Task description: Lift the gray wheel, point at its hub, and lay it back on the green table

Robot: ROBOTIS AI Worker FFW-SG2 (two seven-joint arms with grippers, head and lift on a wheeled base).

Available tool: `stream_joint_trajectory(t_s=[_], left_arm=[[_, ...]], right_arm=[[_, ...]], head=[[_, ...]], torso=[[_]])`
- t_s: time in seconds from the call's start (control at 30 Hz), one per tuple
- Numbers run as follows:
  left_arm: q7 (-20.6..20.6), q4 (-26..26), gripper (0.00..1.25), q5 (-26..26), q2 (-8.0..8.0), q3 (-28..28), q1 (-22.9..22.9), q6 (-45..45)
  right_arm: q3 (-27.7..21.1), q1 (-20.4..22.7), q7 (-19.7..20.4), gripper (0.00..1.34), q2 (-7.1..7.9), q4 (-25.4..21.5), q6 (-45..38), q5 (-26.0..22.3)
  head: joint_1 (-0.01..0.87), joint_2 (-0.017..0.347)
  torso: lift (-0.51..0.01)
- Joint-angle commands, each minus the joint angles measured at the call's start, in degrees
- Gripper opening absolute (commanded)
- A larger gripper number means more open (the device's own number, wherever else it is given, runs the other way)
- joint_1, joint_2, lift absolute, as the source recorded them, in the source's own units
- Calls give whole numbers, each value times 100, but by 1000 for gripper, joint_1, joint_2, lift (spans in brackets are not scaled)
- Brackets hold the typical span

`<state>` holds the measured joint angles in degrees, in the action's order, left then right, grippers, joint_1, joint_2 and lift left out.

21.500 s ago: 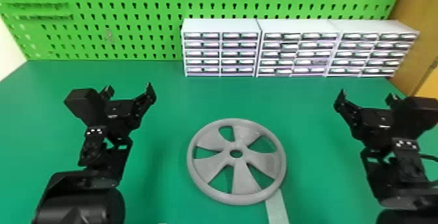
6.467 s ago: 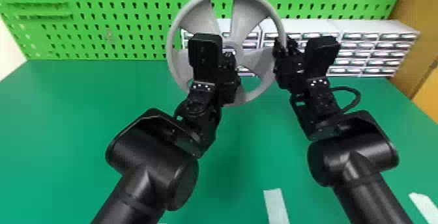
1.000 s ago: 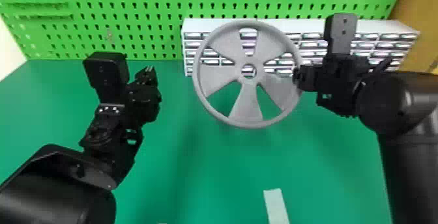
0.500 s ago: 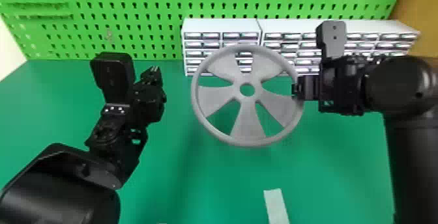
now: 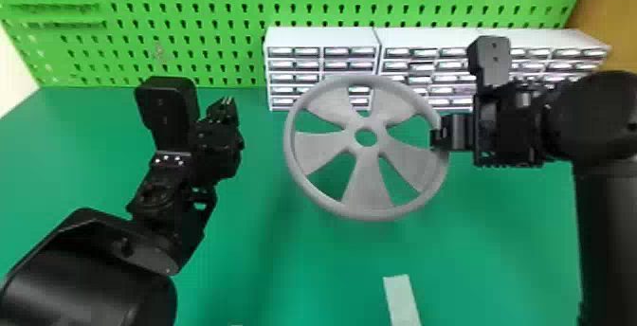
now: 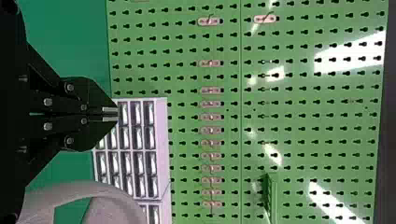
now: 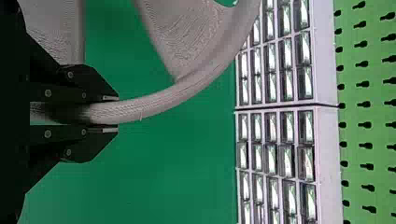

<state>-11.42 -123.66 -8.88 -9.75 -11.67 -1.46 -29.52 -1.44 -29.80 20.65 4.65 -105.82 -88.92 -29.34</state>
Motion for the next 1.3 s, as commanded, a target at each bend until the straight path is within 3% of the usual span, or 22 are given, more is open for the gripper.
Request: stream_joint_trajectory(t_s=[0.0,0.47,1.27], left_arm=[[0,0,57,0,0,-2,5,8],[0,18,57,0,0,-2,5,16],[0,97,58,-35,0,-54,32,69]], right_arm=[[-23,-9,0,40,0,0,-37,-1],[3,-17,0,40,18,123,7,-10],[311,-35,0,40,53,1389,279,25]], head=[[692,48],[692,48],[692,48]], torso=[[-93],[-93],[-93]])
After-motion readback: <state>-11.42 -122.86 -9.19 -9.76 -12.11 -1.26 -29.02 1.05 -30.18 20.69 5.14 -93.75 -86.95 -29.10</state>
